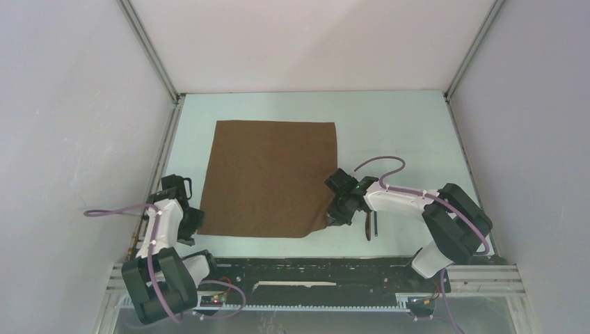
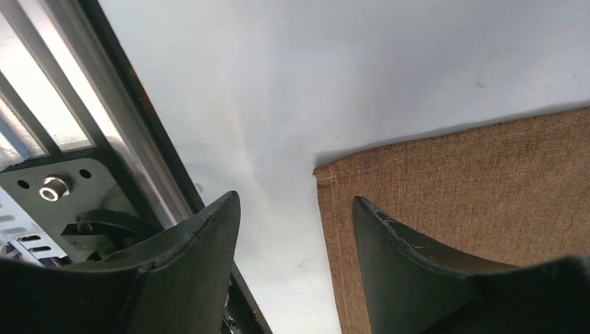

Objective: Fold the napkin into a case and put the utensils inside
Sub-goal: Pick up the flattened napkin from the center of the board.

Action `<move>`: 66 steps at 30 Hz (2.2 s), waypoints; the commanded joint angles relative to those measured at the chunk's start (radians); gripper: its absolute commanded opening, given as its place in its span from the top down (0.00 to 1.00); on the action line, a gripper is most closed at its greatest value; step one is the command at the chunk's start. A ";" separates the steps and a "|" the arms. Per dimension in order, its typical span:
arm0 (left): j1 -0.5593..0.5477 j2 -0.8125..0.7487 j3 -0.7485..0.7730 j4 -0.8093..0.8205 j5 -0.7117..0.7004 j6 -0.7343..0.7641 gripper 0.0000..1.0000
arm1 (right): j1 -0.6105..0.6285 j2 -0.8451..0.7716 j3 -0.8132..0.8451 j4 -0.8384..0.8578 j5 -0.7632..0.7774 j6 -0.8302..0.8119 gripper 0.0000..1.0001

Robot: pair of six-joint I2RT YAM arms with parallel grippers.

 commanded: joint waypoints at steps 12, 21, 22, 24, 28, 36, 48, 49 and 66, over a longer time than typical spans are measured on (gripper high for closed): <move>0.009 0.121 -0.049 0.170 0.060 0.047 0.30 | -0.034 -0.044 -0.044 0.065 -0.049 -0.022 1.00; 0.045 0.175 -0.151 0.355 0.150 0.027 0.48 | -0.032 -0.092 -0.044 0.033 -0.015 -0.011 1.00; 0.049 0.174 -0.170 0.386 0.159 0.023 0.54 | -0.031 -0.097 -0.044 0.030 -0.009 -0.007 1.00; 0.057 0.170 -0.184 0.413 0.166 0.026 0.65 | -0.031 -0.105 -0.044 0.021 0.001 0.001 1.00; 0.061 0.135 -0.191 0.438 0.176 0.039 0.73 | -0.022 -0.117 -0.044 0.014 0.014 0.017 1.00; 0.063 0.049 -0.175 0.410 0.198 0.052 1.00 | -0.015 -0.126 -0.044 0.014 0.029 0.036 1.00; 0.045 0.026 -0.111 0.168 0.163 0.011 0.42 | -0.015 -0.104 -0.044 0.044 0.015 0.022 1.00; 0.043 0.010 -0.102 0.149 0.157 0.005 0.34 | -0.015 -0.104 -0.044 0.046 0.017 0.020 1.00; 0.021 0.002 -0.084 0.160 0.106 -0.016 0.23 | -0.022 -0.087 -0.044 0.057 0.004 0.013 1.00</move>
